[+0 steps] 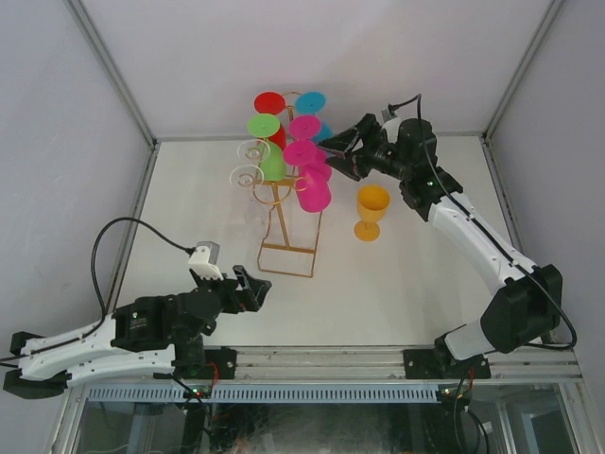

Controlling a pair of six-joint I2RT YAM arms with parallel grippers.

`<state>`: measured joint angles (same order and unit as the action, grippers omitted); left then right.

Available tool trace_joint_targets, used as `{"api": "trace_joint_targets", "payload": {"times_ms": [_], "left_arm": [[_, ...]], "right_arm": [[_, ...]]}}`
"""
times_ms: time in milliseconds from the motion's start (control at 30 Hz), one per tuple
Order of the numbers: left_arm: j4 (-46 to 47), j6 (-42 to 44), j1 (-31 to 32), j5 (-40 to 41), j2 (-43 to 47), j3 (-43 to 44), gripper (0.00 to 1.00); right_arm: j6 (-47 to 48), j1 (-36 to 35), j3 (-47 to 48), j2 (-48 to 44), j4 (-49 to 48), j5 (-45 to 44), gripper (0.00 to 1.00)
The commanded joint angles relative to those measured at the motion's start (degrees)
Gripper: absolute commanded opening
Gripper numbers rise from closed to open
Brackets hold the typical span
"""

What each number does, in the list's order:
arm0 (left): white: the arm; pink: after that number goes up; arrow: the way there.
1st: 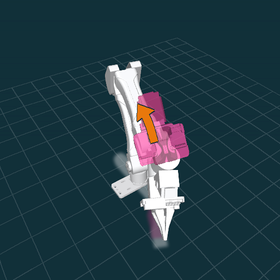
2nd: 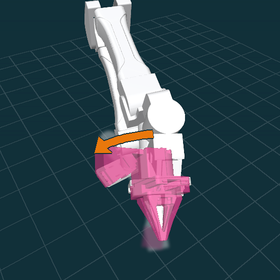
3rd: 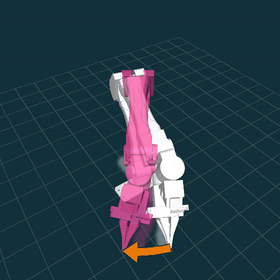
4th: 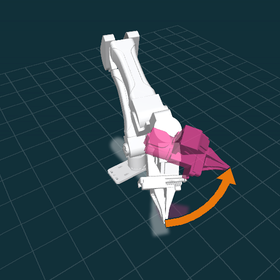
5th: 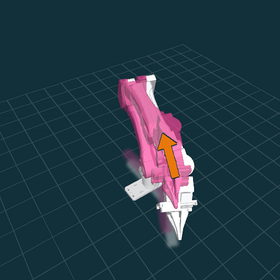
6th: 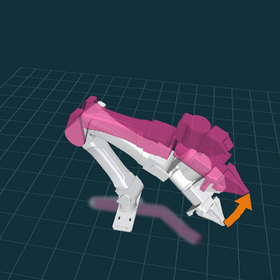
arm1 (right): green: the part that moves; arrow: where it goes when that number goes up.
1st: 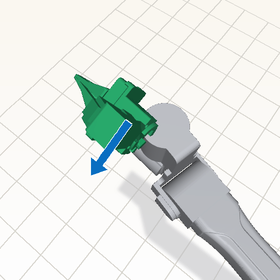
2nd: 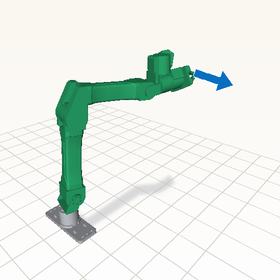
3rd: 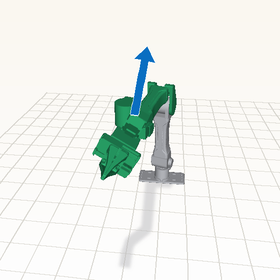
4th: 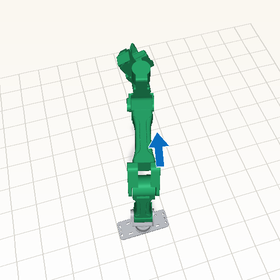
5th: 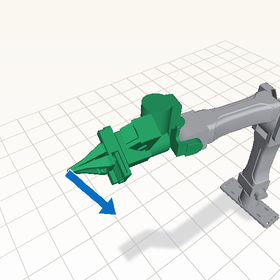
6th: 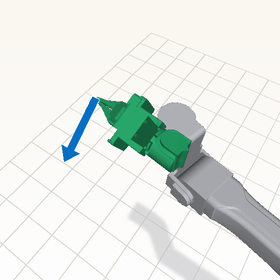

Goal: Take the wine glass off the wine glass rack
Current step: Pick up the wine glass from the wine rack.

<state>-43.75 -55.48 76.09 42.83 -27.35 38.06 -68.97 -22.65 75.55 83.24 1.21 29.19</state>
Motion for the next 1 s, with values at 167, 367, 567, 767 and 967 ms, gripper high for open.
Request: {"api": "trace_joint_targets", "payload": {"times_ms": [167,367,567,767,967], "left_arm": [[1.6,-0.7,-0.4,-0.1,1.1,0.3,1.0],[1.5,-0.8,-0.4,-0.2,1.0,0.4,1.0],[1.4,-0.7,-0.3,0.1,1.1,0.2,1.0],[1.6,-0.5,-0.4,-0.2,0.7,0.1,1.0],[1.3,-0.4,-0.5,-0.3,0.6,0.2,1.0]], "right_arm": [[1.3,-1.8,6.6,2.6,4.6,-7.1,0.48],[1.8,-2.8,9.1,4.7,6.0,-6.5,0.46],[2.1,-3.1,10.3,6.1,6.2,-5.1,0.42],[2.7,-3.5,11.3,7.2,6.8,-4.4,0.39],[3.1,-3.7,11.5,6.9,7.5,-5.0,0.33]]}}
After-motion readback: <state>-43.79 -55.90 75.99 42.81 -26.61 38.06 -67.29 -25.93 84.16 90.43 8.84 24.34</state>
